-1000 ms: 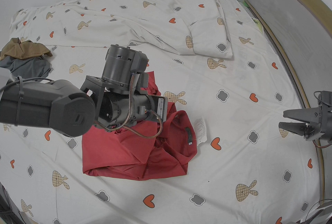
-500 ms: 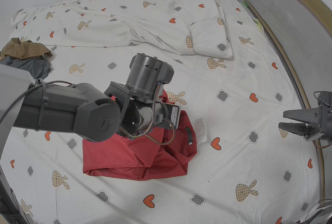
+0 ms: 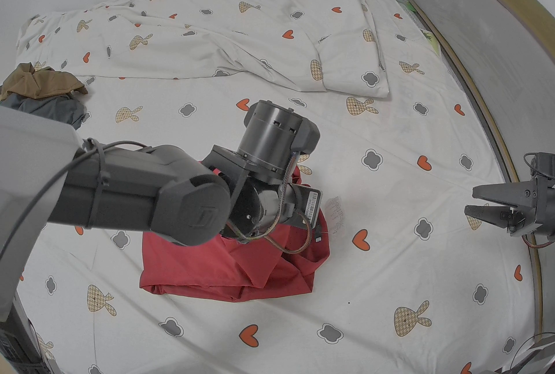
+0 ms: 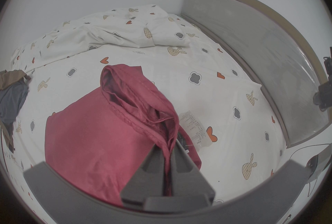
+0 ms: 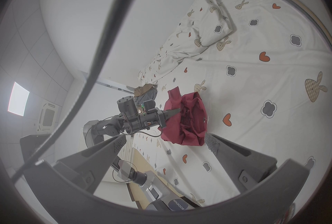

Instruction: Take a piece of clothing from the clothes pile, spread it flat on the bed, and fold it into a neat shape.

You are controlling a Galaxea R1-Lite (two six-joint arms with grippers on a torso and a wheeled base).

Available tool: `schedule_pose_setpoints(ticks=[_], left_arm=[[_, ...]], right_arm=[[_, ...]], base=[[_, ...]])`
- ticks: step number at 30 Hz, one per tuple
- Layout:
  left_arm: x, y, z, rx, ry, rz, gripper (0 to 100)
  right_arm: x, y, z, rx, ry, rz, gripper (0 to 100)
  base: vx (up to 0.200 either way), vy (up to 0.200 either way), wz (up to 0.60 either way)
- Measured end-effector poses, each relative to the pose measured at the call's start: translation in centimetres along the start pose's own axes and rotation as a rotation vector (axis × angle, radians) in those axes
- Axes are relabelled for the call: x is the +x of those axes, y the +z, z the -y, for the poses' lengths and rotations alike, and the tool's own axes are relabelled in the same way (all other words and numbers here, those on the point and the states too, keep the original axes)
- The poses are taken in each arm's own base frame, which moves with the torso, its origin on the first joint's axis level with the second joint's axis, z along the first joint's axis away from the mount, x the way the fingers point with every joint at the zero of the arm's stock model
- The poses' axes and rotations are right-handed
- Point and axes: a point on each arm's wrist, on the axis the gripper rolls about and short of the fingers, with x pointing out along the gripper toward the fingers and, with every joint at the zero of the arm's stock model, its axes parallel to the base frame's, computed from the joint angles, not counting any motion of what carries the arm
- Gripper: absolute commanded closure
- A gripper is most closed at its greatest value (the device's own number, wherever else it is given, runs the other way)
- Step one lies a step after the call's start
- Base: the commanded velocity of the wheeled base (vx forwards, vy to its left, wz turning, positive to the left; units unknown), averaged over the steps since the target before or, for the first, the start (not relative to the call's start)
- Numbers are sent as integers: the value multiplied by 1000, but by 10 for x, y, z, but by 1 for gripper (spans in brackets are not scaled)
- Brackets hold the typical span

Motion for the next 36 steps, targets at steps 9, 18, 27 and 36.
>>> schedule_pose_setpoints(ticks=[9, 18, 27, 36], left_arm=[[4, -6, 7, 6, -12, -15, 0], [-16, 9, 1, -60, -31, 35, 0], [-45, -3, -41, -117, -173, -43, 0], [-72, -18, -133, -314, -276, -117, 0]], right_arm=[[0, 0, 0, 1, 0, 0, 0], [0, 0, 0, 2, -1, -1, 0], [7, -5, 2, 12, 16, -43, 0], [72, 2, 2, 23, 112, -248, 0]], base=[[0, 0, 0], [0, 0, 0], [0, 0, 0], [0, 0, 0]])
